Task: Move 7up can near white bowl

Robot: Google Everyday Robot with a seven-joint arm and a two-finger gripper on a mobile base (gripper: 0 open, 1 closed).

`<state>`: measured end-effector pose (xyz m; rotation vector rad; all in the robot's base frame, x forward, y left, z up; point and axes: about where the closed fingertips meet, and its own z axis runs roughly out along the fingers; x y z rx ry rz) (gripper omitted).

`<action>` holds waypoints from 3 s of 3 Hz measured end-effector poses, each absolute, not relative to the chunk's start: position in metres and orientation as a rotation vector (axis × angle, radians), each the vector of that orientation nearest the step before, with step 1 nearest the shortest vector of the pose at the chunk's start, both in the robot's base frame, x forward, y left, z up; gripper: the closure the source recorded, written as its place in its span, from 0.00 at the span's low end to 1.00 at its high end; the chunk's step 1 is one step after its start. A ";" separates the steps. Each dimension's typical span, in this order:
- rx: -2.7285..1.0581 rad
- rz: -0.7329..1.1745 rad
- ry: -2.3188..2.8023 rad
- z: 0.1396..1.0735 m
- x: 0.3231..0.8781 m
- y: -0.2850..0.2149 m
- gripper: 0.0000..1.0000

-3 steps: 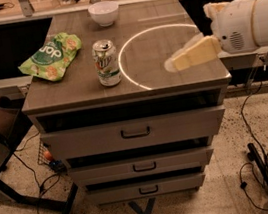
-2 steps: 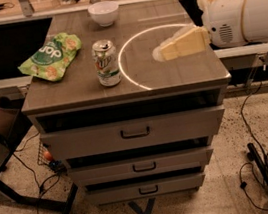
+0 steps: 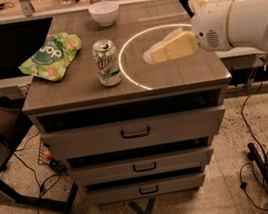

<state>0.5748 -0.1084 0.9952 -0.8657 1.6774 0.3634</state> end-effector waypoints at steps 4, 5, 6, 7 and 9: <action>-0.796 0.637 1.501 0.936 0.627 0.020 0.00; -0.798 0.662 1.449 0.934 0.638 0.037 0.00; -0.809 0.686 1.427 0.929 0.651 0.052 0.17; -0.824 0.706 1.422 0.924 0.662 0.067 0.41; -0.830 0.712 1.418 0.924 0.661 0.073 0.88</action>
Offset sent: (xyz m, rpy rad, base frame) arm 0.0525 0.1090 -0.0681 0.2138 0.0145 0.0999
